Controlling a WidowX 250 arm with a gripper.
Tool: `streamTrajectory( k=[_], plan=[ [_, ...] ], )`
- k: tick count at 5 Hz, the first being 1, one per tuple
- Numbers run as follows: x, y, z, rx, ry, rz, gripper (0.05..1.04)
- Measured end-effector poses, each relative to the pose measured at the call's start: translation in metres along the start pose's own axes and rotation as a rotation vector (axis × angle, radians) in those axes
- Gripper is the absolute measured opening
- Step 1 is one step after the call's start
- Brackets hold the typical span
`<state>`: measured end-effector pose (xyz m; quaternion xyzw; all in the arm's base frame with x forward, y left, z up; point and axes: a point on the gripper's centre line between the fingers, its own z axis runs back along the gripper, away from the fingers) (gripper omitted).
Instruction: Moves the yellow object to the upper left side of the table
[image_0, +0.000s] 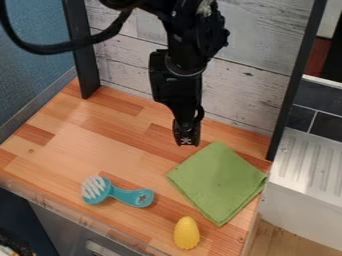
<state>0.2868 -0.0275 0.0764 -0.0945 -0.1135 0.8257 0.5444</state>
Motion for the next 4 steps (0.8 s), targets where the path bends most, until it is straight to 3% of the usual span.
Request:
streamTrajectory(
  k=[1, 2, 4],
  plan=[
    [0.001, 0.006, -0.008, 0.032, -0.011, 0.000, 0.999],
    [-0.004, 0.015, -0.023, 0.110, -0.009, 0.012, 0.999],
    [-0.008, 0.040, -0.027, 0.166, -0.014, 0.145, 0.999]
  ],
)
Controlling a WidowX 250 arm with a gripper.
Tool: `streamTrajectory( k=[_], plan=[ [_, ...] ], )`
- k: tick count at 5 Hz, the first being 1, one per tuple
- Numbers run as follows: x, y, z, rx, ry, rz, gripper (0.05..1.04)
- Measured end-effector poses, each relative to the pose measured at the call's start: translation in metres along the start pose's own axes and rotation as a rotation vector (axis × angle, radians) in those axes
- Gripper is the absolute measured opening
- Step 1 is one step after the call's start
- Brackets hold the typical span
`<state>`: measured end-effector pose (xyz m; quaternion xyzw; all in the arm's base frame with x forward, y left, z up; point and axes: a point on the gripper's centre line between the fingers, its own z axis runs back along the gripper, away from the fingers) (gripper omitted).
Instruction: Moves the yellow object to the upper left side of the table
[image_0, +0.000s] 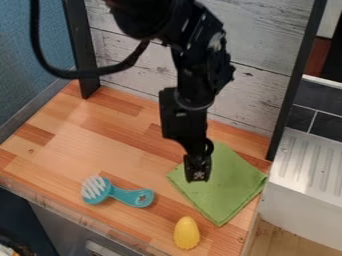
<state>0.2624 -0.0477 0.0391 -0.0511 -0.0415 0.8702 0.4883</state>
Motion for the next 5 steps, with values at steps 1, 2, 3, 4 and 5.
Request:
streamTrajectory(
  k=[1, 2, 3, 4, 5],
  plan=[
    [0.002, 0.016, 0.001, 0.021, -0.017, 0.061, 0.999],
    [0.007, 0.031, -0.003, 0.054, -0.006, 0.144, 0.999],
    [0.004, 0.041, -0.008, 0.056, -0.017, 0.164, 0.999],
    [0.004, 0.049, -0.021, 0.088, -0.053, 0.151, 0.999],
    [0.005, 0.055, -0.033, 0.098, -0.064, 0.145, 0.999]
  ],
)
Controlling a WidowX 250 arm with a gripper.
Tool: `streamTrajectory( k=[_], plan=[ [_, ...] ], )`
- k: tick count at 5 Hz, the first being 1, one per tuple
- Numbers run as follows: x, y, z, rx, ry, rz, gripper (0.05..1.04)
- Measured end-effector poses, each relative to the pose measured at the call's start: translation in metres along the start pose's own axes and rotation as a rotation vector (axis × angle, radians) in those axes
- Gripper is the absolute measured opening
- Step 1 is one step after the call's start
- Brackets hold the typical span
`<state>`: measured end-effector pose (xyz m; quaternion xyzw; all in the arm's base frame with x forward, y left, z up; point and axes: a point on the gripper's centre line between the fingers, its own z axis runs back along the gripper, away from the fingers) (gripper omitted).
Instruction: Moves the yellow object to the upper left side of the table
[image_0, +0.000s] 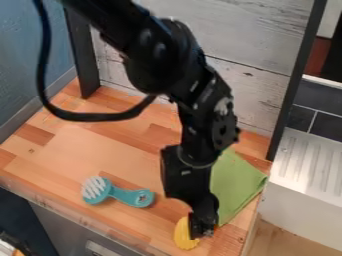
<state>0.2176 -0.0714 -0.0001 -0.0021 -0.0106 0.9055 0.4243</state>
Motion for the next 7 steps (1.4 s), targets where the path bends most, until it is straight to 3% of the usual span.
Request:
streamTrajectory(
  k=[2, 3, 4, 6, 7],
  plan=[
    [0.008, 0.007, -0.017, 0.019, -0.052, 0.011, 0.973],
    [0.012, 0.009, -0.024, 0.025, -0.073, 0.019, 0.863],
    [0.010, 0.010, -0.025, 0.008, -0.072, -0.003, 0.564],
    [0.013, 0.010, -0.023, -0.002, -0.083, -0.007, 0.516],
    [0.017, -0.009, 0.003, -0.061, -0.036, 0.032, 0.515]
  ],
)
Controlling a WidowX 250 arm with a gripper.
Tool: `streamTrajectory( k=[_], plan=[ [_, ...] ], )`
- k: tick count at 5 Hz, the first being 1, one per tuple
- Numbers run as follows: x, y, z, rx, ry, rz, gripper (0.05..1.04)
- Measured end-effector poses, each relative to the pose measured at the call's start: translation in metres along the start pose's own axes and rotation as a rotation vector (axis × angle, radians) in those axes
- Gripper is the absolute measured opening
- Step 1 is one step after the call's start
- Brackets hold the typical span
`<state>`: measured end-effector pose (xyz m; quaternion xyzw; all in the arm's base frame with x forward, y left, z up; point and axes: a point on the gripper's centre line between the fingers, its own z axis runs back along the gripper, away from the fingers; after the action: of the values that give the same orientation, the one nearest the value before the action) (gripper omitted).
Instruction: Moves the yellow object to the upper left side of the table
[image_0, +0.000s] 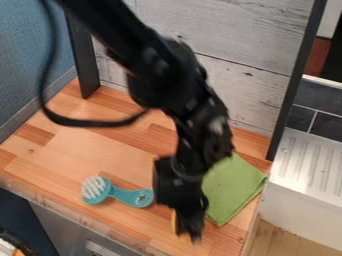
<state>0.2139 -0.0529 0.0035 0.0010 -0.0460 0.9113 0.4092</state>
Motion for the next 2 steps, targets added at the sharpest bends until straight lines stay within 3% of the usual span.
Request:
streamTrajectory(
  k=[1, 2],
  plan=[
    [0.016, -0.028, 0.020, -0.046, 0.012, 0.066, 0.515],
    [0.030, -0.060, 0.029, -0.061, 0.012, 0.150, 0.516]
  ],
)
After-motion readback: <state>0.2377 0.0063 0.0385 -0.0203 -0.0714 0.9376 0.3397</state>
